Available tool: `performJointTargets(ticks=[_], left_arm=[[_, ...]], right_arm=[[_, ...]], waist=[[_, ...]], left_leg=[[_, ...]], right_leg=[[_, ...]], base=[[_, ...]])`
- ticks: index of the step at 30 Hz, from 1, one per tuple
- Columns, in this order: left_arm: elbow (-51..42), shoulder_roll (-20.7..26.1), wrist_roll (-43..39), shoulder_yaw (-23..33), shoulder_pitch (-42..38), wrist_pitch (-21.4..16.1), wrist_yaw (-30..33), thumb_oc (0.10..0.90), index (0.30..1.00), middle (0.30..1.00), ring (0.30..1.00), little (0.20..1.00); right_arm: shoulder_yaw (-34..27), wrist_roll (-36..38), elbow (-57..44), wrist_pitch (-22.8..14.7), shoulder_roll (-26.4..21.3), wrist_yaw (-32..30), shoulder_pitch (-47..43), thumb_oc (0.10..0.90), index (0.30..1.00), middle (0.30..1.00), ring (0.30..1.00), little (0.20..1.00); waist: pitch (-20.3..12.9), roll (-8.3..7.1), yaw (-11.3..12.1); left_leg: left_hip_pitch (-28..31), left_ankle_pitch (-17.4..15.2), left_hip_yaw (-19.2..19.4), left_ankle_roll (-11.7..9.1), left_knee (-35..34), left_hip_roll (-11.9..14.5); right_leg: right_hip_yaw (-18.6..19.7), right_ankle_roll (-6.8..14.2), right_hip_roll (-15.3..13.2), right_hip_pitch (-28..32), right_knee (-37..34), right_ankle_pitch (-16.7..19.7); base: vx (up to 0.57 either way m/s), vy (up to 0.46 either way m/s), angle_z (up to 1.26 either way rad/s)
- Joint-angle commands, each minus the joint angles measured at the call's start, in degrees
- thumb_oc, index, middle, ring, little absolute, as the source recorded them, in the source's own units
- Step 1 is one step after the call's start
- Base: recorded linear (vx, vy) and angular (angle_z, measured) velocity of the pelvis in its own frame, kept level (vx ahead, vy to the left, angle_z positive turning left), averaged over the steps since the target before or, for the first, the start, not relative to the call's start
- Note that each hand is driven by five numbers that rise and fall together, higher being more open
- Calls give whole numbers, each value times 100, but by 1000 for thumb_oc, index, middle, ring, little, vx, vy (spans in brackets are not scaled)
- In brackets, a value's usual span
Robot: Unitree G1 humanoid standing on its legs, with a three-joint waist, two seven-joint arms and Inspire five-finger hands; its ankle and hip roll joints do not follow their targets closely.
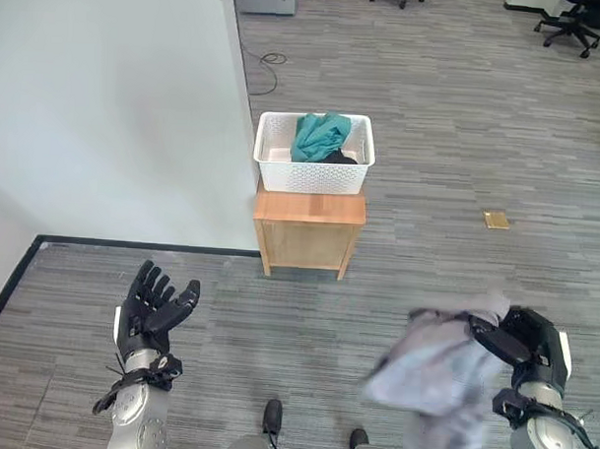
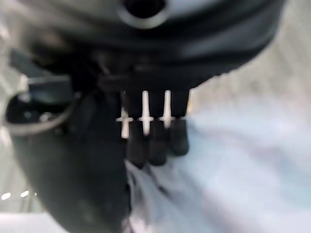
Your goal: Pick up bed clothes into laundry basket.
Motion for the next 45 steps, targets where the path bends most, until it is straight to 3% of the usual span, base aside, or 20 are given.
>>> performJointTargets(ticks=[1,5,6,7,10,11,13,17,21,22,23,24,25,27,30,33,35,38,42,45], left_arm=[[-568,633,335,90,-361,-459,-101,800,900,900,900,900],[-637,760,305,161,-350,-491,-72,800,900,900,900,900],[-626,807,307,172,-366,-473,-69,800,900,900,900,900],[-636,926,324,108,-416,-438,-82,800,900,900,900,900],[-667,1068,308,-61,-587,-422,-122,800,900,900,900,900],[-698,1159,341,-147,-698,-429,-114,800,900,900,900,900],[-794,1398,302,-267,-994,-495,-75,800,900,900,900,900],[-726,1450,88,-488,-1284,-573,-148,800,900,900,900,900],[-724,1362,92,-544,-1384,-568,-195,800,900,900,900,900],[-743,1225,44,-594,-1232,-509,-350,800,900,900,900,900],[-750,1218,45,-603,-1217,-504,-350,800,900,900,900,900],[-702,1126,31,-630,-1142,-486,-348,800,900,900,900,900],[-686,1036,-106,-708,-1069,-409,-449,800,900,900,900,900],[-751,1012,-253,-734,-934,-365,-543,800,900,900,900,900],[-793,937,-291,-726,-746,-320,-598,800,900,900,900,900],[-795,959,-260,-877,-626,-280,-685,800,900,900,900,900],[-783,1029,-190,-991,-535,-253,-759,800,900,900,900,900],[-758,1095,-162,-1100,-470,-249,-799,800,900,900,900,900],[-913,1204,-202,-1148,-437,-206,-831,800,900,900,900,900],[-899,1196,-209,-1175,-449,-175,-842,800,900,900,900,900]], right_arm=[[-311,-51,-784,-915,-401,-189,-1086,400,300,300,300,300],[-85,-189,-727,-897,-536,-298,-1499,400,300,300,300,300],[-40,-210,-721,-887,-584,-313,-1621,400,300,300,300,300],[-25,-279,-746,-881,-762,-357,-1816,400,300,300,300,300],[-2,-329,-646,-898,-1123,-407,-2053,400,300,300,300,300],[3,-380,-583,-866,-1289,-458,-2146,400,300,300,300,300],[102,-378,-373,-777,-1902,-503,-2551,400,300,300,300,300],[100,-214,-168,-792,-2542,-521,-2758,400,300,300,300,300],[-64,-114,-231,-769,-2820,-370,-2639,400,300,300,300,300],[-90,-45,-197,-748,-3015,-266,-2620,400,300,300,300,300],[-103,-42,-209,-744,-3019,-261,-2591,400,300,300,300,300],[-76,54,-176,-790,-3126,-179,-2596,400,300,300,300,300],[-55,171,-74,-866,-3466,-236,-2717,400,300,300,300,300],[173,224,129,-852,-3704,-315,-2992,400,300,300,300,300],[453,176,259,-756,-4073,-265,-3416,400,300,300,300,300],[925,91,589,-662,-4562,-217,-4081,400,300,300,300,300],[1383,32,903,-654,-4793,-211,-4568,400,300,300,300,300],[1952,65,1370,-678,-4887,-262,-5324,400,300,300,300,300],[2728,-114,1857,-518,-4810,-256,-6168,400,300,300,300,300],[2947,-129,2043,-487,-4704,-227,-6431,400,300,300,300,300]], waist=[[-277,-387,187],[-200,-339,298],[-152,-323,334],[-12,-229,315],[181,-85,223],[212,-57,171],[166,-190,13],[155,-251,-283],[-22,-479,-338],[-221,-526,-364],[-249,-470,-377],[-279,-500,-351],[-169,-689,-244],[-15,-901,-5],[45,-889,260],[33,-874,519],[-29,-742,692],[-149,-528,956],[-406,-529,1000],[-506,-595,1015]], left_leg=[[-191,-767,-55,-235,669,190],[-132,-913,17,-70,711,135],[-80,-976,53,18,741,124],[80,-1029,42,168,804,126],[266,-1065,-101,207,805,215],[372,-1093,-191,182,756,238],[735,-1349,-301,-86,471,323],[1165,-1752,-702,-380,344,572],[1259,-1846,-936,-587,488,808],[1313,-1377,-993,-717,940,1101],[1313,-1449,-1005,-707,969,1153],[1133,-688,-1111,-700,1512,1199],[360,97,-776,-582,2902,1196],[-224,-56,-509,-499,3726,1140],[-770,-212,-9,-621,3890,1083],[-1339,-217,196,-611,3312,570],[-1403,-187,458,-466,2150,332],[-1460,398,437,-417,794,-60],[-1027,114,580,-151,799,-106],[-662,-103,677,24,663,-139]], right_leg=[[-209,68,32,223,-612,263],[-118,195,-37,-105,99,200],[-117,289,-65,-283,599,262],[-67,467,-82,-691,1823,814],[204,463,75,-1228,2835,924],[220,405,51,-1436,2793,909],[177,412,-520,-1850,1298,950],[449,671,-749,-1746,-605,1288],[544,696,-669,-1564,-461,1380],[470,587,-511,-1516,-152,1308],[418,586,-477,-1494,-130,1226],[375,424,-367,-1341,-135,1251],[102,115,-367,-869,-276,1104],[-86,-95,-304,-577,-429,967],[-360,-146,-124,-75,-755,841],[-429,-171,58,236,-935,741],[-465,-175,280,426,-1047,619],[-427,-192,705,862,-1221,447],[-503,-181,662,1093,-895,-5],[-529,-8,562,977,-172,96]], base=[[19,50,4],[74,79,-11],[146,156,-26],[97,170,-25],[100,58,-5],[285,-144,25],[420,-244,18],[382,-262,29],[324,-328,72],[403,-359,71],[443,-406,84],[311,-433,48],[368,-624,57],[193,-489,20],[243,-425,1],[297,-207,37],[378,-97,30],[411,-91,-8],[310,-26,-10],[214,55,-32]])
